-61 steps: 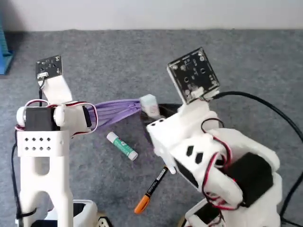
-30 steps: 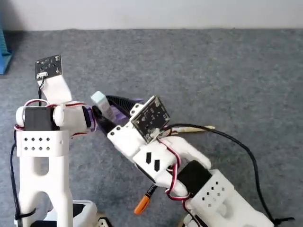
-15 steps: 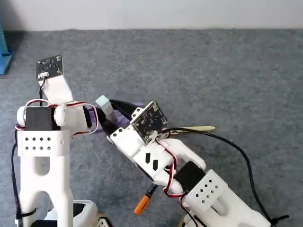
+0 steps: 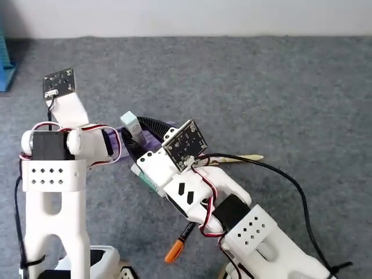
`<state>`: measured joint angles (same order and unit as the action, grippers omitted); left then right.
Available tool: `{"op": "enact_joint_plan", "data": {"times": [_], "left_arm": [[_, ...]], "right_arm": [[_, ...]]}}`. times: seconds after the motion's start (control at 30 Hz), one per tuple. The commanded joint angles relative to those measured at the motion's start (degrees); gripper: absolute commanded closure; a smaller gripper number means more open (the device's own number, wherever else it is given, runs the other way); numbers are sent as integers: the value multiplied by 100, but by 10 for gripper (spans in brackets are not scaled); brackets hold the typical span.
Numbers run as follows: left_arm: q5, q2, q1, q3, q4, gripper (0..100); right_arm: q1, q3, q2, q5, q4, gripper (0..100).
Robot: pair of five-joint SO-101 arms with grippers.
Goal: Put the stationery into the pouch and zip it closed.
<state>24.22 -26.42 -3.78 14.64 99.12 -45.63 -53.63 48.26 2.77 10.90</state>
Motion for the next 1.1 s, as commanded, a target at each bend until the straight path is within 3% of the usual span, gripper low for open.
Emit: {"op": "enact_joint_plan", "data": {"times": [0.0, 0.23, 0.77, 1.07], "left_arm": [[97, 352, -18, 48, 114, 987], [97, 352, -26, 48, 114, 987], [97, 352, -26, 48, 114, 987], [97, 352, -26, 48, 114, 987]], "right_arm": [[101, 53, -303, 255, -84, 985], [251, 440, -312, 316, 1068, 802], [409, 730, 1921, 308, 2756, 832], [418, 730, 2791, 325, 3169, 833]]}}
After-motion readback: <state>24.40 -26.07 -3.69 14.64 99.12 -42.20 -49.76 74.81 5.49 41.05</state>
